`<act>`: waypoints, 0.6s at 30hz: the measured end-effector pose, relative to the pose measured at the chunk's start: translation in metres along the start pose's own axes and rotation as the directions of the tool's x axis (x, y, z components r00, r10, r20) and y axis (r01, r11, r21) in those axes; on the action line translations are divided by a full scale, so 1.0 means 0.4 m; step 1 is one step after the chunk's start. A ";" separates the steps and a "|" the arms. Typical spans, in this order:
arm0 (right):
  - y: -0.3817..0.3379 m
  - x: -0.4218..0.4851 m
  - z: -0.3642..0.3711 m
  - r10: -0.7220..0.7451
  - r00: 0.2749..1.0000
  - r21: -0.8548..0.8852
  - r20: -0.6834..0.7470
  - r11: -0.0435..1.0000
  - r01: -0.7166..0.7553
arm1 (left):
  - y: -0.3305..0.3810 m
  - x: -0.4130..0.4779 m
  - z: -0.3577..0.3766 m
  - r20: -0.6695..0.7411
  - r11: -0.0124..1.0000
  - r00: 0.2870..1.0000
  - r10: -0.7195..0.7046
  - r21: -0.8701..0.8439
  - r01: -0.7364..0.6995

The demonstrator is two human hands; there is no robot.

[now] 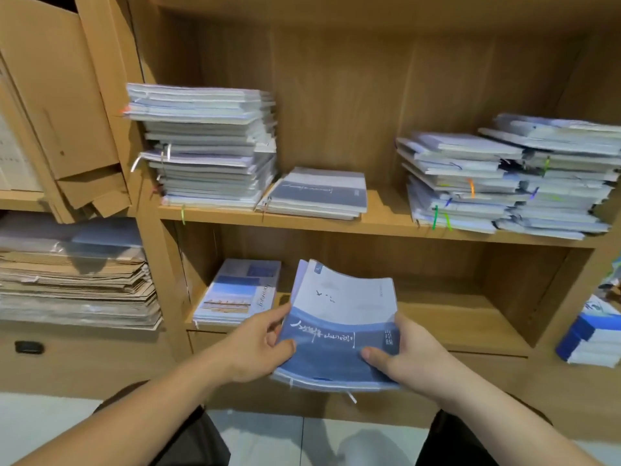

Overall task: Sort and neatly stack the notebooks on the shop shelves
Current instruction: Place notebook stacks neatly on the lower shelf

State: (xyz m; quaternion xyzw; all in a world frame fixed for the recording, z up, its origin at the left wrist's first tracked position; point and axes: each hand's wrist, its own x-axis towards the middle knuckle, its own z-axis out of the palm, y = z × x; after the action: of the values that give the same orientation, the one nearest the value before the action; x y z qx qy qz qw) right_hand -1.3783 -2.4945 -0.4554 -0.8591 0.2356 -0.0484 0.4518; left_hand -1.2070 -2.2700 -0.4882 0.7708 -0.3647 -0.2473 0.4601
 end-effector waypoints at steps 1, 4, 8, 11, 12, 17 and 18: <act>0.017 0.038 0.005 0.002 1.000 0.002 0.013 1.000 -0.002 | -0.024 0.039 0.003 0.006 1.000 1.000 -0.006 -0.005 0.006; 0.068 0.162 0.017 0.011 0.999 -0.005 0.042 1.000 -0.011 | -0.094 0.150 0.013 -0.007 0.999 0.999 -0.052 -0.017 0.052; 0.130 0.331 0.027 0.007 0.998 -0.002 0.056 1.000 -0.007 | -0.169 0.283 0.011 -0.046 0.998 0.997 -0.056 0.041 0.058; 0.181 0.438 0.047 0.004 0.998 0.023 0.061 1.000 -0.005 | -0.244 0.367 0.023 -0.113 0.996 0.993 -0.033 0.075 0.042; 0.201 0.465 0.056 0.007 0.999 0.011 0.054 1.000 -0.008 | -0.270 0.393 0.033 -0.132 0.990 0.991 -0.031 0.135 0.049; 0.253 0.525 0.071 0.042 0.999 -0.137 0.029 0.990 -0.038 | -0.302 0.442 0.078 -0.233 0.940 0.970 -0.072 0.309 0.144; 0.253 0.531 0.062 0.039 0.999 -0.257 0.003 0.966 -0.037 | -0.298 0.443 0.073 -0.252 0.917 0.966 -0.051 0.372 0.146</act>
State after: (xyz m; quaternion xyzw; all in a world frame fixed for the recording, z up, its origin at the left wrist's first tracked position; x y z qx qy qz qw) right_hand -1.2198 -2.6197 -0.5783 -0.9059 0.2544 -0.0055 0.3384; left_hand -1.0796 -2.3884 -0.6156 0.8879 -0.3094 -0.0995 0.3256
